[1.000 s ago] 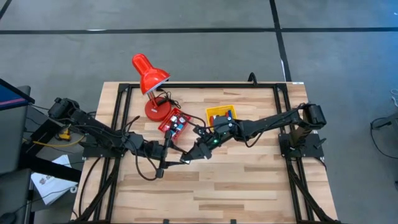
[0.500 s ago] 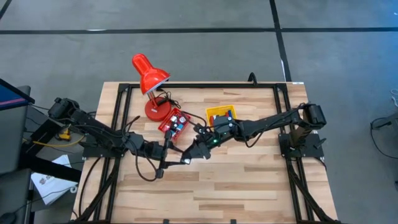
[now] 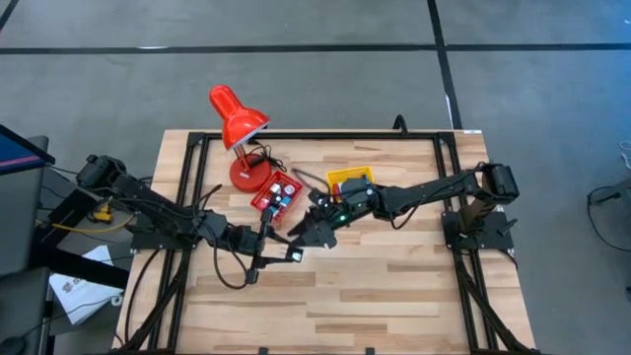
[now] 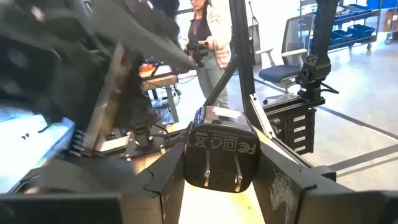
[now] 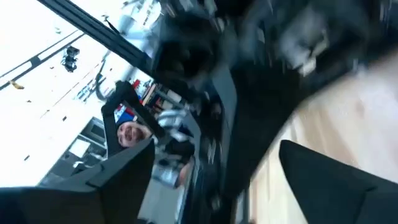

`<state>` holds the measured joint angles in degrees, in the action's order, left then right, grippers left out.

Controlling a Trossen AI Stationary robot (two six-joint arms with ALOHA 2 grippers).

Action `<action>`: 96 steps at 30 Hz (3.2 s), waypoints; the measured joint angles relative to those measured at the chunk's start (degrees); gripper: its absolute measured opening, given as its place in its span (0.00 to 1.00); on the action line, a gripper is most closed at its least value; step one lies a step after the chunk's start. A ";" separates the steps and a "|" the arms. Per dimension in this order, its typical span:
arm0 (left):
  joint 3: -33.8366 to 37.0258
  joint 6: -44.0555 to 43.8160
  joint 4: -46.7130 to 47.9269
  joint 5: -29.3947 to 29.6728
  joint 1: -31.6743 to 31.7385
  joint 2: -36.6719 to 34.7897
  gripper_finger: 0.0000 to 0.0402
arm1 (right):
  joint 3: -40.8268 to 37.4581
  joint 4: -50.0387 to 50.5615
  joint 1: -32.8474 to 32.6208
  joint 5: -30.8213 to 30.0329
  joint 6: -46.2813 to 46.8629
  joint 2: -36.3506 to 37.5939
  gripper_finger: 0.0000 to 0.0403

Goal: Pick & Place Office items
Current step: Put the black charger adapter into the red bin

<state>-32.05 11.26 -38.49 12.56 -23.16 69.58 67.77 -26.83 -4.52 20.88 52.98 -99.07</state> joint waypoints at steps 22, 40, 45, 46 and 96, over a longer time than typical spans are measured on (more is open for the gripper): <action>-0.07 -12.63 6.12 13.08 2.44 0.00 0.40 | -1.95 37.72 1.13 -17.81 -26.55 22.69 0.93; -0.07 -37.49 33.82 14.10 27.22 0.00 0.37 | -15.12 37.15 15.37 -19.76 -24.52 32.14 0.93; -0.07 -39.91 39.85 11.86 30.62 0.00 0.39 | -15.12 36.98 19.60 -19.55 -25.01 29.82 0.93; -0.07 -39.93 41.01 11.85 31.26 0.00 0.40 | -15.12 36.95 20.31 -19.44 -25.07 29.29 0.93; -0.04 -40.06 33.11 7.49 38.60 14.95 0.41 | -15.10 33.20 20.99 -19.12 -29.49 24.03 0.93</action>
<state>-32.10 -28.80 -5.38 20.05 15.44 84.53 52.66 6.37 16.47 1.76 23.49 -75.05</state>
